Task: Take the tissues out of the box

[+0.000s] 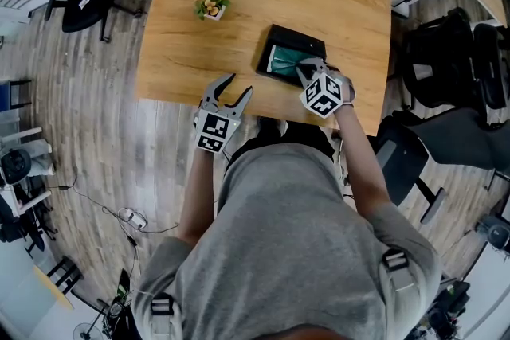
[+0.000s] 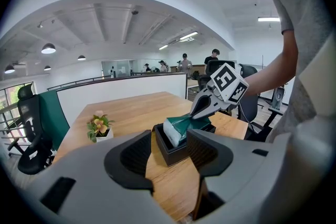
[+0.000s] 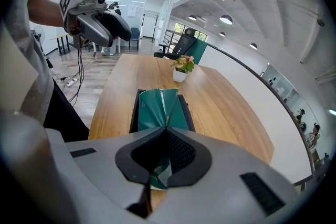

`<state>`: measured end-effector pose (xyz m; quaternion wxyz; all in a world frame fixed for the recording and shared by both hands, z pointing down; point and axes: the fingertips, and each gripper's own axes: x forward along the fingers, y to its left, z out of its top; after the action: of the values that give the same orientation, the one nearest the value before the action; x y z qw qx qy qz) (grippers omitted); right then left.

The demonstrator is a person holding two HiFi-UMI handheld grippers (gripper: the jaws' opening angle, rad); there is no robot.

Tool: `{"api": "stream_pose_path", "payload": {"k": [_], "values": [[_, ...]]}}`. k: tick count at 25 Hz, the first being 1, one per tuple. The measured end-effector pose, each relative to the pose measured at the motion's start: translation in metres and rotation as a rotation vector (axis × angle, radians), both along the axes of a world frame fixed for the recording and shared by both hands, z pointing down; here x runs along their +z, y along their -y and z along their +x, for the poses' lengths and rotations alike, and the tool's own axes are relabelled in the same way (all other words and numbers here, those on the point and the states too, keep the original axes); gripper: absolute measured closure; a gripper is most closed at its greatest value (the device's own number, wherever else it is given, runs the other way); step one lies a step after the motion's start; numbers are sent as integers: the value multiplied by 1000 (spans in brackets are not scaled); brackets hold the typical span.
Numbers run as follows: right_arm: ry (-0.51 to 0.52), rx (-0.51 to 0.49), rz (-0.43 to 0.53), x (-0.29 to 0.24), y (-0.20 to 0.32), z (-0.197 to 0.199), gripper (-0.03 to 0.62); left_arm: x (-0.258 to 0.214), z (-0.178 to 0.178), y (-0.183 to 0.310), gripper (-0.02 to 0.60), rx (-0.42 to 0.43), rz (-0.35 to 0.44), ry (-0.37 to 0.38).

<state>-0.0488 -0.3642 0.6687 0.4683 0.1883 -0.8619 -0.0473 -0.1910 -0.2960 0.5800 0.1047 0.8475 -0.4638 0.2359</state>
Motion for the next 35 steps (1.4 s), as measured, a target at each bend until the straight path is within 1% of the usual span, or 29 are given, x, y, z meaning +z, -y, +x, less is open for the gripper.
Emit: {"api": "stream_pose_path", "payload": {"k": [11, 21, 28, 35], "values": [[17, 17, 46, -20, -2, -1, 585, -16, -3, -12, 356, 0, 35, 8], [31, 46, 101, -46, -2, 6, 585, -26, 0, -20, 357, 21, 60, 18], [42, 61, 118, -55, -4, 14, 585, -31, 4, -22, 357, 37, 68, 28], [51, 57, 126, -59, -4, 15, 585, -32, 9, -25, 357, 49, 72, 41]]}}
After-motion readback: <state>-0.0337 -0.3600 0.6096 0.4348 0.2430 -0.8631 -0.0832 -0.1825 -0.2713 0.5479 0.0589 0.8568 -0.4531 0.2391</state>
